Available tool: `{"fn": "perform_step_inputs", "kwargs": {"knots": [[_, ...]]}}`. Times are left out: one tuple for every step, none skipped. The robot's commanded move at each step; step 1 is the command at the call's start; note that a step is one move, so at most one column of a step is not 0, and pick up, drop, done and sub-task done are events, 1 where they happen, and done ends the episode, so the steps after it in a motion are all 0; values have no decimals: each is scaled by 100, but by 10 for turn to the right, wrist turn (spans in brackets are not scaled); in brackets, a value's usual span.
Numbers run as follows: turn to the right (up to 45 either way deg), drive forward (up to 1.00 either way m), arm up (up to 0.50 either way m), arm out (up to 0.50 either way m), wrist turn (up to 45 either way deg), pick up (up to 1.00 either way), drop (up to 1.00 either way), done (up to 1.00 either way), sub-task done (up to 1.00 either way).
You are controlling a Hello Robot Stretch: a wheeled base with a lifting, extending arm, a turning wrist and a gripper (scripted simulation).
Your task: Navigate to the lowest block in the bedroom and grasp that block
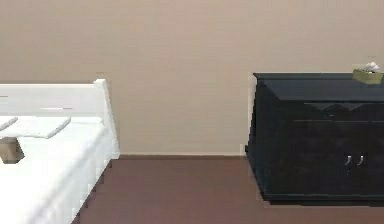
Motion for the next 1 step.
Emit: {"fn": "perform_step_inputs", "kwargs": {"knots": [[30, 0, 0, 0, 0, 0, 0, 0, 0]]}}
